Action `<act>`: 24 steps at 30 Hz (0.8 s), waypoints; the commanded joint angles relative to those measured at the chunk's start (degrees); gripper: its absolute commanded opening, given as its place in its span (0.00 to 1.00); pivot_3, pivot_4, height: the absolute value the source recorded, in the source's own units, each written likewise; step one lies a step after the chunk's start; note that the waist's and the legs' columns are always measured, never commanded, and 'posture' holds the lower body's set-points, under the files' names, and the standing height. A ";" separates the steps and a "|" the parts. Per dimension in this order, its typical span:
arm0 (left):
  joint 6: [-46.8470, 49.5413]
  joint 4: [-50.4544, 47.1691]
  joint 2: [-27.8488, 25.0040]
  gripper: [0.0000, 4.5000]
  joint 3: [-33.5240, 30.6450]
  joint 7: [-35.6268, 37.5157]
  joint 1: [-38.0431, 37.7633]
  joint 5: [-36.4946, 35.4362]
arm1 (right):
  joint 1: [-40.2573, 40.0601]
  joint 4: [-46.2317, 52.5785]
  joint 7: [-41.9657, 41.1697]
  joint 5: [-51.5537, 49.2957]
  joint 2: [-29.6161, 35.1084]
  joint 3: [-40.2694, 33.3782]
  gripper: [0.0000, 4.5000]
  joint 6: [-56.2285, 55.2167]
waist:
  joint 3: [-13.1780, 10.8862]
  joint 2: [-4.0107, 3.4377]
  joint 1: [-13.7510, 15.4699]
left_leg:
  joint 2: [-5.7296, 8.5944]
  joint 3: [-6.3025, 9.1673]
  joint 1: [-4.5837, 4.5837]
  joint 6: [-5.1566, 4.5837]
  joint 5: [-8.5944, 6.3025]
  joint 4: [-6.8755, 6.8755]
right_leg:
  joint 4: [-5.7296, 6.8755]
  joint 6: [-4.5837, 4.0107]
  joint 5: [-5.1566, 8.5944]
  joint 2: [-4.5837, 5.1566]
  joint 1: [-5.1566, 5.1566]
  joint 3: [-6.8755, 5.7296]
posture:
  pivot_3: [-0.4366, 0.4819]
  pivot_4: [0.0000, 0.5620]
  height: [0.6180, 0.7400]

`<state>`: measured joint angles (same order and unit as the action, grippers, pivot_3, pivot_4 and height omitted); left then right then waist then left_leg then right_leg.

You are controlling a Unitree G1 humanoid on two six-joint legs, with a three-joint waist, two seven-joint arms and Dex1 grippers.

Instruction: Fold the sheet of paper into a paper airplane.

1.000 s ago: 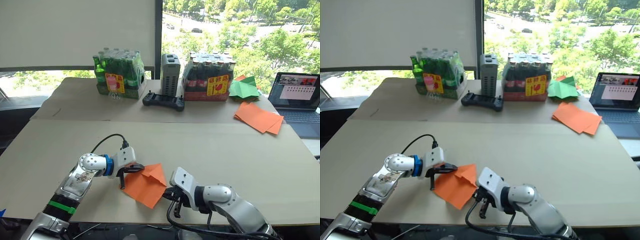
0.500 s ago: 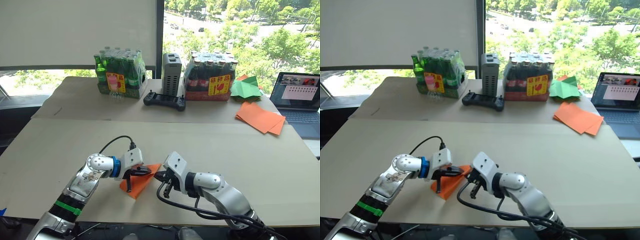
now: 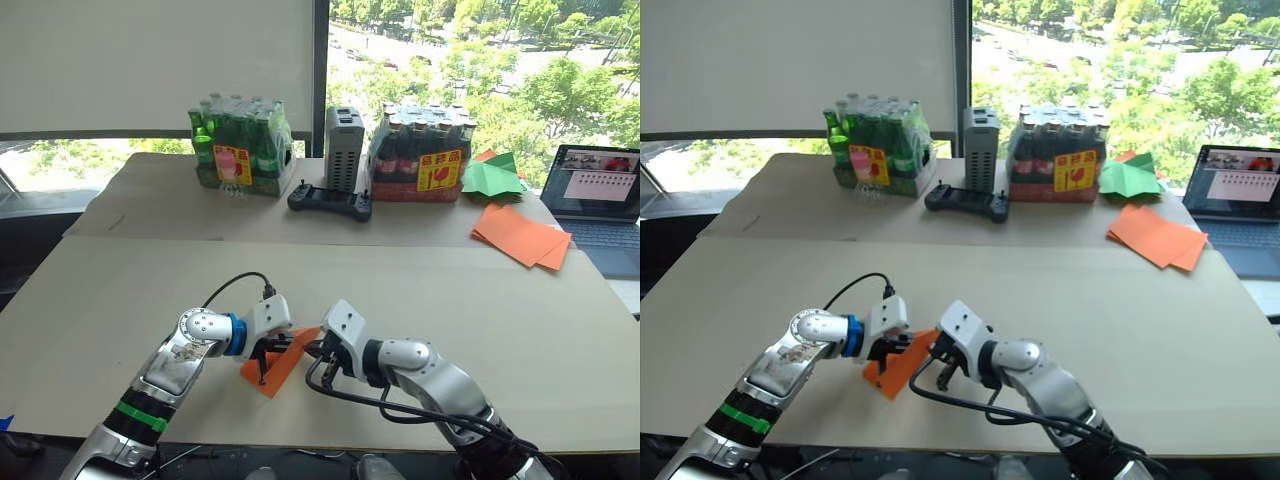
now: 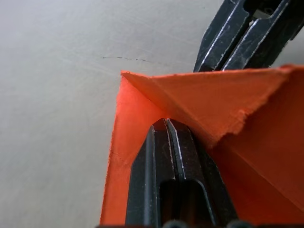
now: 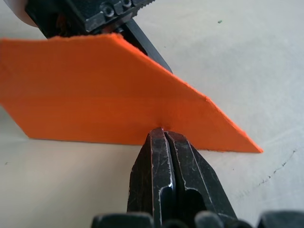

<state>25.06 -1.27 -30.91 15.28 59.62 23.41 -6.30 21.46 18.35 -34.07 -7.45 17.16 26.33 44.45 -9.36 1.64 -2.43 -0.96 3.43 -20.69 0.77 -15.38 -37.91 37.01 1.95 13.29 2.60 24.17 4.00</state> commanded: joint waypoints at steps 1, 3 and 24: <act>3.77 -1.12 2.18 0.01 -0.98 -1.38 0.50 -2.82 | 2.54 -1.49 -0.31 1.15 -0.23 -0.14 0.00 -3.63 | 0.00 0.00 -0.08 | 0.00 0.00 -0.01 0.00 0.00 0.00 | 0.01 -0.02 -0.01 0.00 0.01 0.00 | 0.48 0.27 0.94; 6.14 -1.24 3.31 0.01 -2.36 -2.82 0.18 -3.94 | 3.59 -3.32 -0.41 1.91 -0.17 -0.13 0.00 -4.77 | 0.00 0.00 -0.32 | -0.01 0.01 -0.02 0.00 0.00 0.00 | 0.02 -0.06 -0.04 -0.02 0.05 0.00 | 0.48 0.27 0.94; 9.03 1.15 0.04 0.01 -5.80 -6.70 -1.40 -5.58 | -0.51 3.10 -2.13 1.99 3.02 -1.41 0.00 -1.51 | -0.01 0.00 -0.13 | 0.00 0.04 -0.06 0.00 0.00 0.00 | 0.04 -0.15 -0.08 0.00 0.09 -0.01 | 0.48 0.27 0.94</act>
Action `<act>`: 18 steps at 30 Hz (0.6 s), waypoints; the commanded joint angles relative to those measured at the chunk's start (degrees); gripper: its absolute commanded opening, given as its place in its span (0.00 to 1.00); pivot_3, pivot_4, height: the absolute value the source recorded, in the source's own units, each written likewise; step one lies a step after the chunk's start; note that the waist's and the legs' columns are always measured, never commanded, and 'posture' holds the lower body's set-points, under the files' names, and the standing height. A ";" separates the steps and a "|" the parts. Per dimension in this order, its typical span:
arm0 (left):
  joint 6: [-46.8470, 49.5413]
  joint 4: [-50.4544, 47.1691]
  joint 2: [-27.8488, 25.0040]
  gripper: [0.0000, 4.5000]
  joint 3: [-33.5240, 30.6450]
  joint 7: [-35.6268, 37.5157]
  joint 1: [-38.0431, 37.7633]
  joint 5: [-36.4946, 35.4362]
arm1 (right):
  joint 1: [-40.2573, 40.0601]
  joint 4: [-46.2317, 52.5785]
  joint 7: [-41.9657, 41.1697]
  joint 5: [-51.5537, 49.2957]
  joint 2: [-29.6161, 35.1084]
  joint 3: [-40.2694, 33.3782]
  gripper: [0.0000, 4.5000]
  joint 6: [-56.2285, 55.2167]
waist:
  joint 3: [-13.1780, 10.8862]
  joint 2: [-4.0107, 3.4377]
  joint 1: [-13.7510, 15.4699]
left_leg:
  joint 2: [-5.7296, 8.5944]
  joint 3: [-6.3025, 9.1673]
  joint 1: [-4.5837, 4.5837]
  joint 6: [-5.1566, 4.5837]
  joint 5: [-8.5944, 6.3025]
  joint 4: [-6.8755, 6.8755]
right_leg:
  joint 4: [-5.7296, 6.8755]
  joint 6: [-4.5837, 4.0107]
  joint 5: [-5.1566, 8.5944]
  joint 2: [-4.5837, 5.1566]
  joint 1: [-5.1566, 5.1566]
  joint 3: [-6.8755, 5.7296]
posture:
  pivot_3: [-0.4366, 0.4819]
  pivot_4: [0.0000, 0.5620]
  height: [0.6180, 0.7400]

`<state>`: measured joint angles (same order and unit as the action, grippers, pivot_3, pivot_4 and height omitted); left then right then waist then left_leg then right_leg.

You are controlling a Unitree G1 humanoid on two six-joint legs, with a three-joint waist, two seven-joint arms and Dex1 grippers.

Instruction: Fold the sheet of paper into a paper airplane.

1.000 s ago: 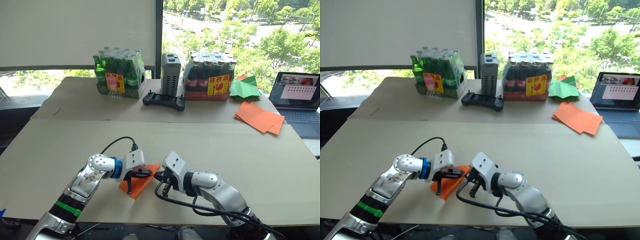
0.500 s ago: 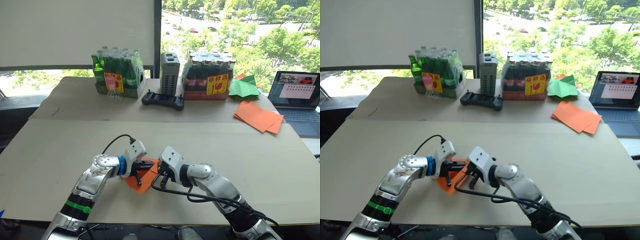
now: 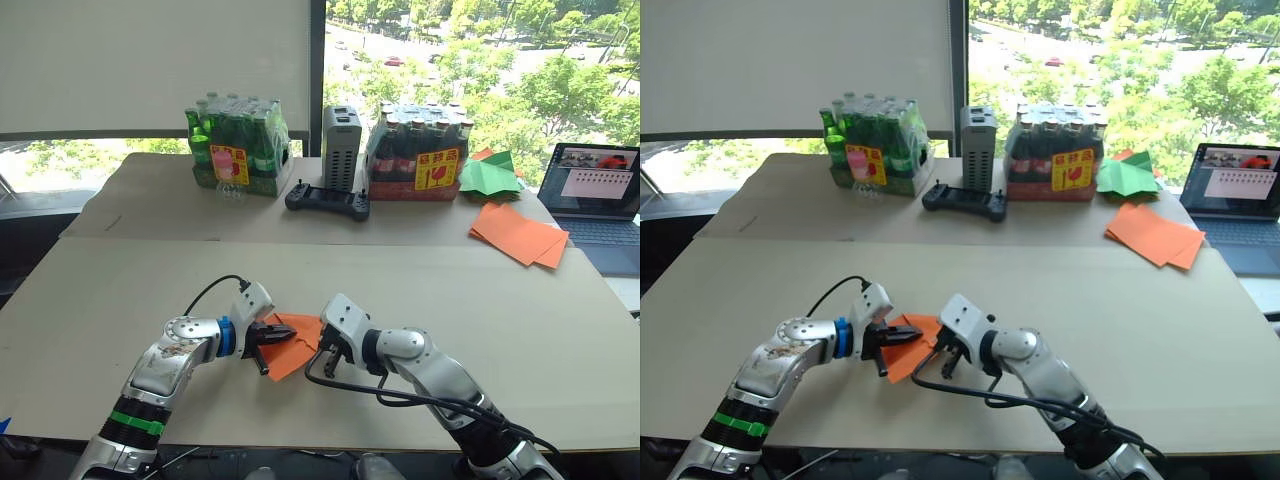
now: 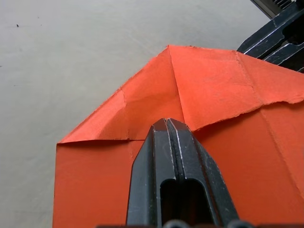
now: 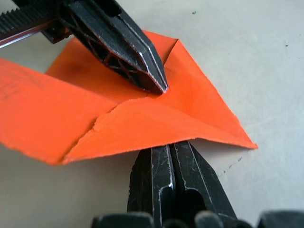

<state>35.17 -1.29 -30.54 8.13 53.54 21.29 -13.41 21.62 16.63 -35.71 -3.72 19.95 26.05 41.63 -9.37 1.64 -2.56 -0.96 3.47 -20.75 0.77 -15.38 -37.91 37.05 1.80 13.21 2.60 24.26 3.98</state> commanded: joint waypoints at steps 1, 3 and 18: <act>-1.39 1.28 -0.45 0.01 1.78 -0.43 0.68 1.66 | -0.94 5.49 -0.49 -2.01 0.01 -1.31 0.00 1.53 | 0.00 0.00 -0.07 | 0.00 0.00 0.00 0.00 0.00 0.00 | 0.00 0.00 0.00 0.00 0.00 0.00 | 0.48 0.27 0.94; -1.43 0.67 -0.58 0.01 2.83 0.14 0.21 1.60 | -0.88 6.48 0.39 -3.29 -1.88 -2.41 0.00 2.34 | 0.00 0.00 -0.22 | 0.00 -0.01 0.01 0.00 0.00 0.00 | 0.00 0.00 0.00 -0.01 0.00 0.00 | 0.48 0.27 0.94; 5.50 -5.51 2.09 0.01 2.74 -1.03 -1.61 -4.26 | 5.02 -1.25 4.37 -2.08 -9.50 -2.49 0.00 0.14 | 0.00 -0.01 -0.06 | 0.00 0.00 0.02 0.00 0.00 0.00 | 0.02 0.00 0.00 0.00 -0.01 0.00 | 0.48 0.27 0.94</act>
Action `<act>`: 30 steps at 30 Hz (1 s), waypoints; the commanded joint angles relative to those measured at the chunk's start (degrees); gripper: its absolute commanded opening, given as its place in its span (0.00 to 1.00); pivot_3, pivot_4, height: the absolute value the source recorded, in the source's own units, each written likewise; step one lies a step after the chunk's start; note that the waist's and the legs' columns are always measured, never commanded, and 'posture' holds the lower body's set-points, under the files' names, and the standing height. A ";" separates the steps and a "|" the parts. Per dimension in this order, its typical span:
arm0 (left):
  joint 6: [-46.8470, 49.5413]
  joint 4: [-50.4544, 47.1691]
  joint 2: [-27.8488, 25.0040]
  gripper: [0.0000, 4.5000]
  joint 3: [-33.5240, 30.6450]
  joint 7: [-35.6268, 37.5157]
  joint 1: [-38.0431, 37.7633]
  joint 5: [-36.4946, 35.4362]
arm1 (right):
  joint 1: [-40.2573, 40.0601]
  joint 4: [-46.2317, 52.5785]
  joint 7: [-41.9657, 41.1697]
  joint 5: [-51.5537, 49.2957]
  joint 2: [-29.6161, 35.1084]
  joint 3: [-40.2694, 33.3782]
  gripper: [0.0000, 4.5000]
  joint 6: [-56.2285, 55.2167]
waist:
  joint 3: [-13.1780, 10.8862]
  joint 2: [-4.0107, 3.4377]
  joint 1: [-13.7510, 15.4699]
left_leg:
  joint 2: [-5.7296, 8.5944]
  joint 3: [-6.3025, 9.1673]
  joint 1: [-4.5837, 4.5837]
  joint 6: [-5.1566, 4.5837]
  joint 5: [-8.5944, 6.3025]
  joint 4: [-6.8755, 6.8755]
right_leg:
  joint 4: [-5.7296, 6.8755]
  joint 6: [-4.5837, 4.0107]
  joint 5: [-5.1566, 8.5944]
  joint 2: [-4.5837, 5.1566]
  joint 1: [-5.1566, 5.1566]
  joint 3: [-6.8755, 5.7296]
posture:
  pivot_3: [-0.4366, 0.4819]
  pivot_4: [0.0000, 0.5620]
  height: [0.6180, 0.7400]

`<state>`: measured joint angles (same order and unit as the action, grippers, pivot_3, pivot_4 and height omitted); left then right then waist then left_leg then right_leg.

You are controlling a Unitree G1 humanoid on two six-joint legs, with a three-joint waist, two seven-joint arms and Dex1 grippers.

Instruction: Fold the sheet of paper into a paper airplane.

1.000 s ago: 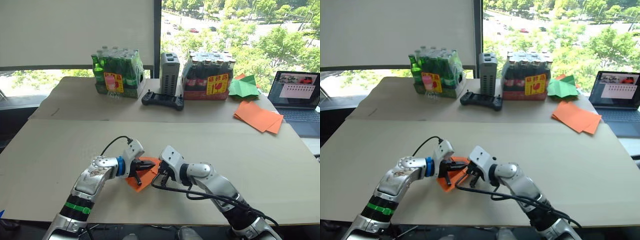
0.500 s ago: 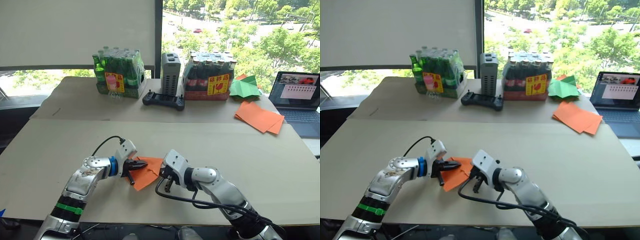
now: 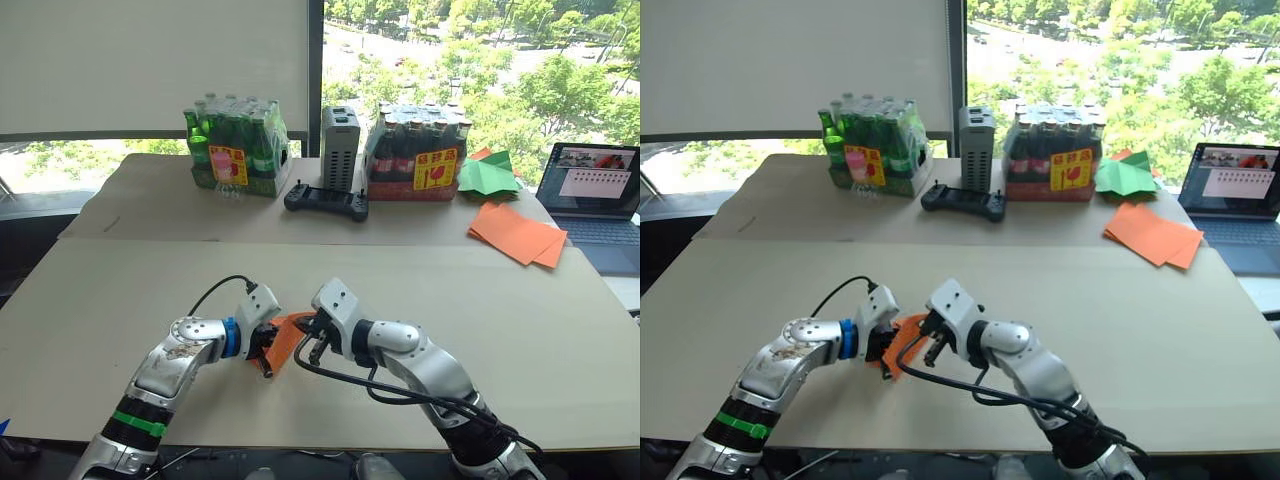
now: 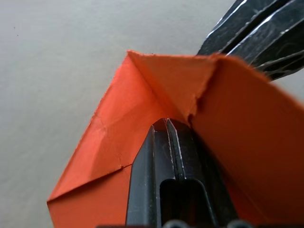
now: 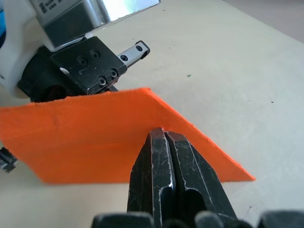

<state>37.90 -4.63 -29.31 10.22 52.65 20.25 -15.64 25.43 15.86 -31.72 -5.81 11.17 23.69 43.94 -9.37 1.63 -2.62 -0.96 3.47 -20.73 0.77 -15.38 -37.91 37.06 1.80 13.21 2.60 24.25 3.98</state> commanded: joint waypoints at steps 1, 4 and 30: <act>3.66 -2.80 0.95 0.01 0.28 -0.31 -0.77 -2.67 | 1.27 -1.24 0.23 0.47 -0.43 0.32 0.00 -2.65 | 0.00 0.00 0.04 | 0.00 0.00 -0.02 0.00 0.00 0.00 | -0.01 0.00 0.00 0.00 0.00 0.00 | 0.48 0.27 0.94; 5.11 -4.42 -0.46 0.01 -0.73 -0.69 -2.08 -3.36 | 1.28 -3.44 -0.04 1.11 -0.06 0.82 0.00 -4.10 | 0.00 0.00 0.00 | 0.00 0.00 -0.04 0.00 0.00 0.00 | -0.03 0.00 0.00 0.01 0.02 0.00 | 0.48 0.27 0.94; 1.08 -9.06 -11.83 0.01 -9.13 2.73 -4.54 -9.20 | 0.49 -7.62 -2.05 3.58 0.91 3.58 0.00 -6.83 | -0.05 -0.03 -1.06 | -0.02 0.02 -0.10 0.00 0.00 0.00 | -0.01 -0.04 -0.02 0.00 0.13 -0.02 | 0.48 0.27 0.94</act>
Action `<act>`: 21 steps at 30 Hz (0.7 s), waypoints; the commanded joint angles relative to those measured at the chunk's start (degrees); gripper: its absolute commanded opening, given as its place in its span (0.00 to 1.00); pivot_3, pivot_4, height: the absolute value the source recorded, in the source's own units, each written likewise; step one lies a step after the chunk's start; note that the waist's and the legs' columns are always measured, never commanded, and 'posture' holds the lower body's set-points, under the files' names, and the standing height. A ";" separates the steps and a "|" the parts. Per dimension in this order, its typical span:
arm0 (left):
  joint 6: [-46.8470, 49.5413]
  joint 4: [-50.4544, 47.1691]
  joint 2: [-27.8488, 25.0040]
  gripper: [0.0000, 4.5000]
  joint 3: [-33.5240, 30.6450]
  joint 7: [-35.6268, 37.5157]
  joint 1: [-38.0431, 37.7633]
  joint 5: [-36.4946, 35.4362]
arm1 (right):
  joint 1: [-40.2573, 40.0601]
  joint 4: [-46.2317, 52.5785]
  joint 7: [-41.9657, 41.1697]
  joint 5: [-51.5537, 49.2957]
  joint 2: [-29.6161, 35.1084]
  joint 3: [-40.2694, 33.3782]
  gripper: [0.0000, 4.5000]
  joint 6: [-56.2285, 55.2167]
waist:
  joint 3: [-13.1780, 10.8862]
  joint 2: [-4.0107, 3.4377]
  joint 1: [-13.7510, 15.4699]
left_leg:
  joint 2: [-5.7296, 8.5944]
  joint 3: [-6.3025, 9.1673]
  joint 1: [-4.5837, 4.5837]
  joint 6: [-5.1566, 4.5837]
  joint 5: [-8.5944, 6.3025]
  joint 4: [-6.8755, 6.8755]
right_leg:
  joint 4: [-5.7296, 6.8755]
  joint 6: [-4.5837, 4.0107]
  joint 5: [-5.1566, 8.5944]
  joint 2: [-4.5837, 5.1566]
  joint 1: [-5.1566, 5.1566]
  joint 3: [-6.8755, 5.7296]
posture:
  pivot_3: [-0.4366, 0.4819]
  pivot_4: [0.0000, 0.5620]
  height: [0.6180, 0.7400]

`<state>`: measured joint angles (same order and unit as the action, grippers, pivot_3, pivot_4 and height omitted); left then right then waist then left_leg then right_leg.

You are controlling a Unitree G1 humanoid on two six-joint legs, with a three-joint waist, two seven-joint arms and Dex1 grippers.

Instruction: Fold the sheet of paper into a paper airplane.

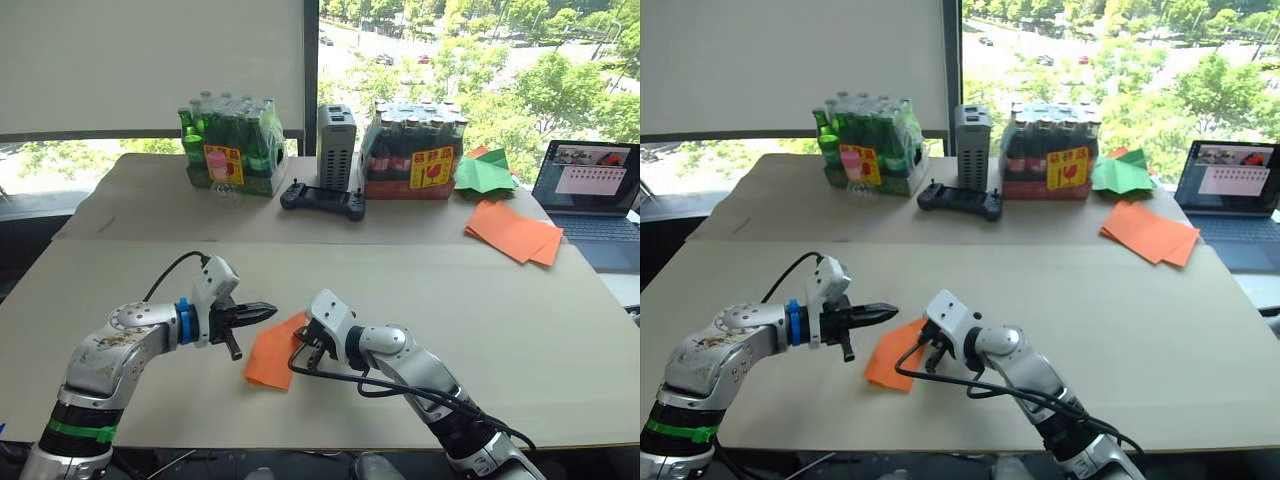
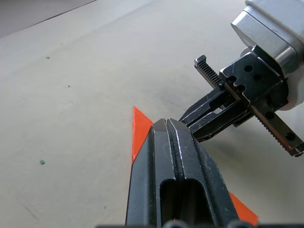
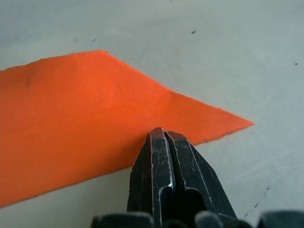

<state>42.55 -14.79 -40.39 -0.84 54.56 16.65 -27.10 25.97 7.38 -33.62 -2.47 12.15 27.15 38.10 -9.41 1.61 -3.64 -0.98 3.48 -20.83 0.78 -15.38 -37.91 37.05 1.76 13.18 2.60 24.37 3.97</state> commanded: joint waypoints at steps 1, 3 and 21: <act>-4.54 1.77 -0.82 0.01 2.50 0.95 -1.14 2.87 | -0.05 0.82 -0.18 0.27 -0.11 0.09 0.00 -1.01 | 0.00 0.00 -0.05 | 0.00 0.00 0.00 0.00 0.00 0.00 | 0.00 0.00 0.00 0.00 0.00 0.00 | 0.48 0.27 0.94; -8.29 6.11 -0.18 0.01 4.27 1.07 -1.31 5.38 | 0.02 0.89 -0.28 0.41 0.00 0.13 0.00 -1.04 | 0.00 0.00 -0.01 | 0.00 0.00 0.00 0.00 0.00 0.00 | 0.01 -0.01 0.00 -0.01 0.00 0.00 | 0.48 0.27 0.94; -19.53 13.34 3.75 0.01 10.89 2.75 -1.17 12.44 | 1.00 -6.24 -2.75 1.46 1.53 -1.40 0.00 -10.03 | 0.00 0.00 0.80 | 0.02 -0.01 0.03 0.00 0.00 0.00 | 0.00 0.00 0.00 0.01 -0.04 0.00 | 0.48 0.27 0.94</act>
<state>22.56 -0.60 -36.77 8.56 56.90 16.23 -15.58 26.41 1.90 -35.99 -1.29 13.53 26.15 29.34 -9.41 1.61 -2.84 -0.97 3.47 -20.80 0.78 -15.38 -37.91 37.06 1.76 13.18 2.61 24.32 3.96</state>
